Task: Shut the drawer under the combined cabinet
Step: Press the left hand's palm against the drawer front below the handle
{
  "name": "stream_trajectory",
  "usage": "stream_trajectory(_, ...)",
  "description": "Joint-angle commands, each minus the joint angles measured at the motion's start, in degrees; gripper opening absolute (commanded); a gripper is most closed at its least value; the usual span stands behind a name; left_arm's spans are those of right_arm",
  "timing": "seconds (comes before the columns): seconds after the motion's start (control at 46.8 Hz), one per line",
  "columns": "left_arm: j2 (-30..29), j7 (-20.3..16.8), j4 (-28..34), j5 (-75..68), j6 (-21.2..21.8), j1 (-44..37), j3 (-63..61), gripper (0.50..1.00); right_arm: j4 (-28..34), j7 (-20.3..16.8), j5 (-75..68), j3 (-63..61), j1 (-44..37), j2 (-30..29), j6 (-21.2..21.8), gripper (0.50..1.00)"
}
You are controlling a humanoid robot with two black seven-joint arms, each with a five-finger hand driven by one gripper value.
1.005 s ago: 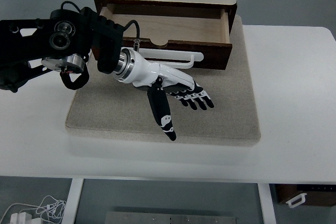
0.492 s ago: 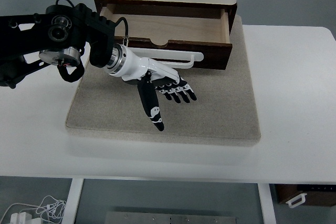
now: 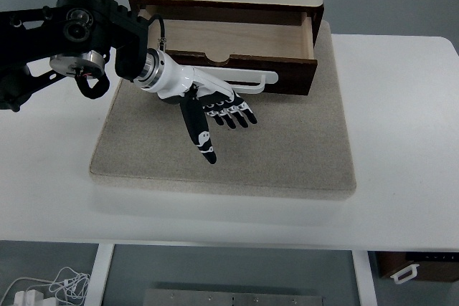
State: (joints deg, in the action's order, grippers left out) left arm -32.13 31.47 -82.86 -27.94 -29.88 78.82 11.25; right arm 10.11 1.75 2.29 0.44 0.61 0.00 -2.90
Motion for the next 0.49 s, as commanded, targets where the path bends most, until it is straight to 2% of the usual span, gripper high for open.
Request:
stream_trajectory(0.0, -0.12, 0.0, 0.77, -0.01, -0.53, 0.11, 0.09, 0.996, 0.0, 0.0, 0.0, 0.0, 0.0, 0.0, 0.0, 0.952)
stream_trajectory(0.47, 0.05, 0.0, 3.67, -0.89, -2.02, 0.99, 0.0, 0.996, 0.0, 0.0, 0.0, 0.0, 0.0, 0.0, 0.0, 0.952)
